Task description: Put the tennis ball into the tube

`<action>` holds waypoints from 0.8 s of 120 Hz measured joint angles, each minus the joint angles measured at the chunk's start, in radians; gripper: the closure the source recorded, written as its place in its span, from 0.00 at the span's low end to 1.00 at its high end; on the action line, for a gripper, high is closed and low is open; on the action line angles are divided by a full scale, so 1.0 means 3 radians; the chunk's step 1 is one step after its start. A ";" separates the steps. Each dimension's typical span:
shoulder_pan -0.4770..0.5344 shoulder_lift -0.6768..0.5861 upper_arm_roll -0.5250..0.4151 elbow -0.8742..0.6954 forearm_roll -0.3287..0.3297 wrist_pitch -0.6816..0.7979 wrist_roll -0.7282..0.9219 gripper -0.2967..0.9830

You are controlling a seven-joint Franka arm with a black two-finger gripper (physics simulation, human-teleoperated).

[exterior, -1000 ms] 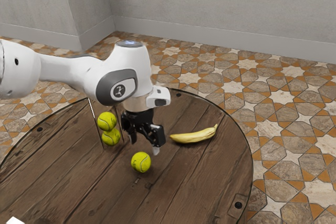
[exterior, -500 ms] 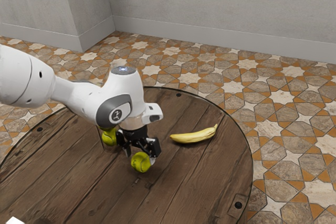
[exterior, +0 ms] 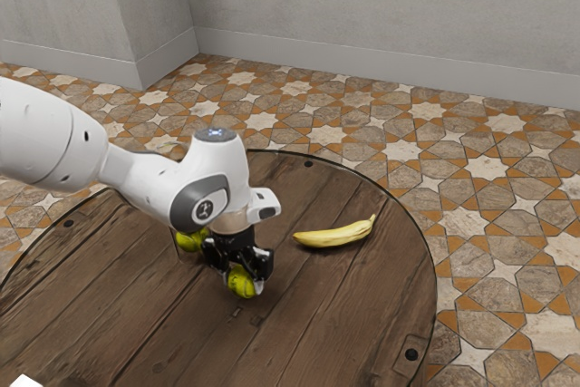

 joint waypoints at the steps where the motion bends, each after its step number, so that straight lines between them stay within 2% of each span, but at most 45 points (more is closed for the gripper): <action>1: 0.0000 0.0002 0.0000 0.0000 0.0002 0.0001 -0.0004 0.48; 17: 0.0004 0.0010 0.0034 0.0009 0.0025 0.0009 -0.0064 0.51; 31: 0.0005 -0.0149 0.0033 0.0010 0.0059 -0.0027 -0.0122 0.62; 46: 0.0003 -0.0537 0.0005 0.0012 0.0120 -0.0178 -0.0214 0.72; 65: 0.0025 -0.0945 -0.0090 0.0299 0.0147 -0.0591 -0.0311 0.70; 86: -0.0054 -0.1300 0.0010 0.0545 0.0178 -0.1075 -0.0351 0.70; 96: -0.0010 -0.1330 0.0157 0.0631 0.0210 -0.1229 -0.0349 0.64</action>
